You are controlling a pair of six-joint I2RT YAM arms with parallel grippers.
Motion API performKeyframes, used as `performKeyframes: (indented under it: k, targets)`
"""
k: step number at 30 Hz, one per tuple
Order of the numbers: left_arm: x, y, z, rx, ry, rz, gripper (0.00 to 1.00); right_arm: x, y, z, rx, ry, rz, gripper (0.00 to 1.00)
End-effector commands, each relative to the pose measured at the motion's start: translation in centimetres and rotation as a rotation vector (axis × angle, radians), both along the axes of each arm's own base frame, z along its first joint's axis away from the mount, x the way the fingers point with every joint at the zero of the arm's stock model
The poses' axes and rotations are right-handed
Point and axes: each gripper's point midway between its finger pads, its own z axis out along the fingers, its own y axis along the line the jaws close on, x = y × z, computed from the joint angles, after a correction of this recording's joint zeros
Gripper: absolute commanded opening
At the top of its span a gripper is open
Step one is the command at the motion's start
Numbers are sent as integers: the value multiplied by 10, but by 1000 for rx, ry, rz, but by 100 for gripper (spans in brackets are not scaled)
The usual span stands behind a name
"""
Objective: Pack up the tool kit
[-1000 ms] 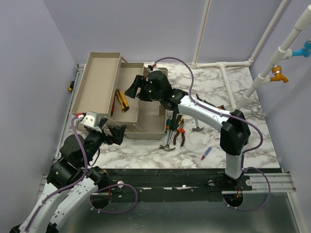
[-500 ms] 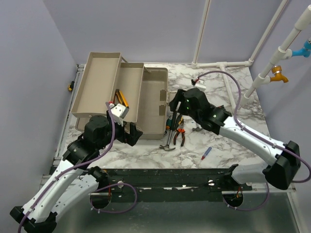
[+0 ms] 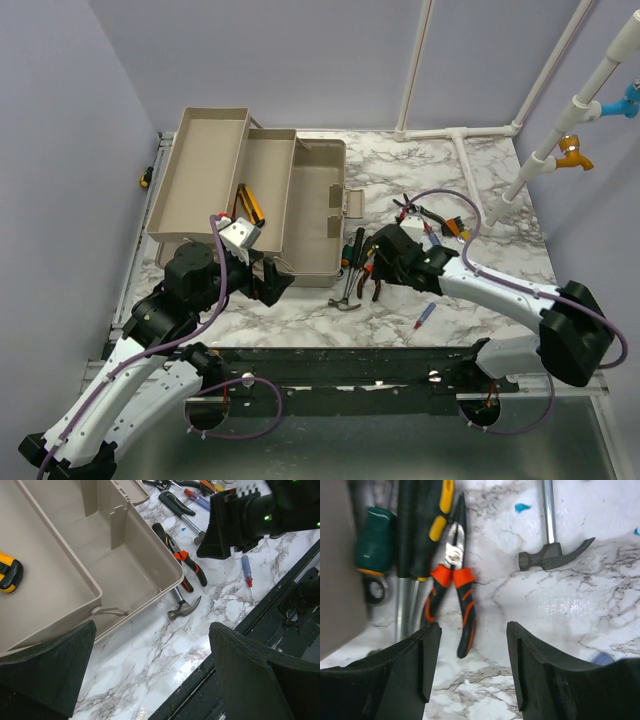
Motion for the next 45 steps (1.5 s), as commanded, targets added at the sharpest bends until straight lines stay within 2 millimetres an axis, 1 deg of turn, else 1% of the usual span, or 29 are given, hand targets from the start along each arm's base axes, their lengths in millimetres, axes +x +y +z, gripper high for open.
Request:
performKeyframes:
  k: [1, 2, 9, 12, 15, 18, 19, 20, 21, 27, 29, 31, 33, 35, 38, 41, 43, 44, 45]
  targets:
    - [-2, -3, 8, -9, -18, -29, 98, -9, 0, -29, -77, 124, -2, 60]
    - [-2, -3, 8, -8, -18, -28, 98, -9, 0, -34, -87, 138, -4, 60]
    - [-3, 0, 11, -11, -35, -18, 98, -6, 13, -52, -75, 167, 28, 58]
    - [-3, 1, 12, -13, -39, -14, 99, -5, 15, -60, -87, 183, 32, 54]
    - [-3, 1, 13, -15, -42, -14, 98, -6, 11, -68, -117, 197, 21, 46]
    - [-3, 2, 13, -15, -43, -13, 98, -6, 5, -69, -136, 194, -2, 33]
    - [-3, 2, 13, -15, -45, -13, 98, -5, 3, -67, -141, 183, -14, 21]
    - [-3, 2, 13, -15, -46, -14, 99, -4, -1, -63, -145, 169, -35, 10]
    - [-3, 2, 13, -14, -44, -13, 99, -3, -6, -57, -144, 147, -60, 2]
    - [-4, 2, 14, -18, -49, -14, 98, 5, -25, -9, -84, -23, -157, 1]
    - [-4, 3, 14, -19, -49, -12, 98, 7, -34, 7, -89, -67, -186, 1]
    - [-5, 3, 14, -20, -50, -12, 99, 10, -39, 23, -83, -114, -199, 1]
    - [-5, 3, 14, -21, -51, -12, 98, 15, -39, 44, -57, -173, -181, 1]
    - [-5, 3, 15, -22, -54, -12, 99, 22, -28, 66, -11, -243, -106, 1]
    - [-4, 4, 15, -22, -55, -8, 99, 32, -2, 105, 89, -339, 8, 1]
    - [2, 10, 17, -25, -63, 44, 98, 43, 26, 136, 161, -394, 95, 1]
    - [11, 21, 19, -40, -69, 143, 98, 50, 49, 146, 191, -391, 162, 1]
    - [15, 27, 21, -47, -74, 192, 99, 55, 60, 145, 191, -376, 191, 1]
    - [16, 30, 23, -55, -82, 213, 98, 58, 72, 148, 204, -365, 226, 1]
